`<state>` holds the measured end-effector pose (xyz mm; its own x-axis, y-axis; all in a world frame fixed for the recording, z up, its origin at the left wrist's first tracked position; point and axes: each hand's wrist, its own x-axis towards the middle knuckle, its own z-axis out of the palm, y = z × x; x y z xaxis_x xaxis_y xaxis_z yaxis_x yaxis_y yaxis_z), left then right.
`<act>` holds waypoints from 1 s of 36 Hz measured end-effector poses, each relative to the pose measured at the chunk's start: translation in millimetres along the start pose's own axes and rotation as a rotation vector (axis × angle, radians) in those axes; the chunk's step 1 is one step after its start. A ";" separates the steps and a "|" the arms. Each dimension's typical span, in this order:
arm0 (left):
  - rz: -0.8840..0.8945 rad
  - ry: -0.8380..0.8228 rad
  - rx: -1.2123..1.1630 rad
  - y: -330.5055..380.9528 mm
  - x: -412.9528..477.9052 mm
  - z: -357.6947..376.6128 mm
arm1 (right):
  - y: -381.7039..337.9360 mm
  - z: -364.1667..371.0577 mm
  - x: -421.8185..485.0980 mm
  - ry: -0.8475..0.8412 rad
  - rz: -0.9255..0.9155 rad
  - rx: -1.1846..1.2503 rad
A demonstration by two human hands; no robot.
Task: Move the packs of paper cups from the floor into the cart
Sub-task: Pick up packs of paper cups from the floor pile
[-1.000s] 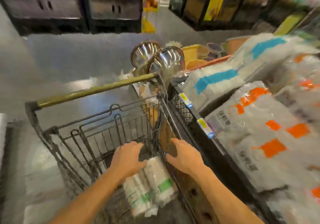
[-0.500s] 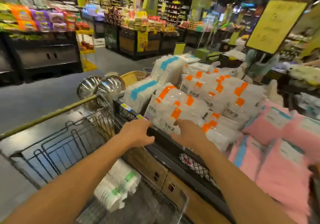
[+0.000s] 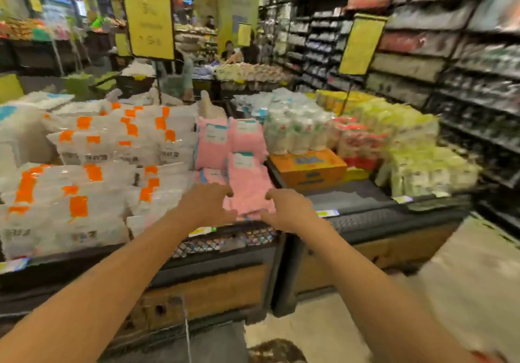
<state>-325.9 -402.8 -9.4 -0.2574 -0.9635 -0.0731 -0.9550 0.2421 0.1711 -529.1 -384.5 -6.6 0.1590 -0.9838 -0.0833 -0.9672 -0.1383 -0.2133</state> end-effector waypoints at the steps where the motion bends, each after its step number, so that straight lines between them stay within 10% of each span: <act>1: 0.058 -0.015 0.008 19.3 4.4 3.3 | 18.1 -1.0 -13.8 0.009 0.060 0.012; 17: 0.787 -0.191 0.065 337.3 -23.8 68.3 | 238.1 -22.1 -298.4 0.176 0.765 0.154; 36: 0.954 -0.391 0.115 611.5 -63.5 197.0 | 452.0 33.1 -461.4 0.143 1.059 0.260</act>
<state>-922.5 -171.1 -93.7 -0.9244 -0.2661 -0.2733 -0.3318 0.9145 0.2317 -1033.1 10.7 -96.8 -0.7676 -0.5962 -0.2352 -0.5262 0.7957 -0.3000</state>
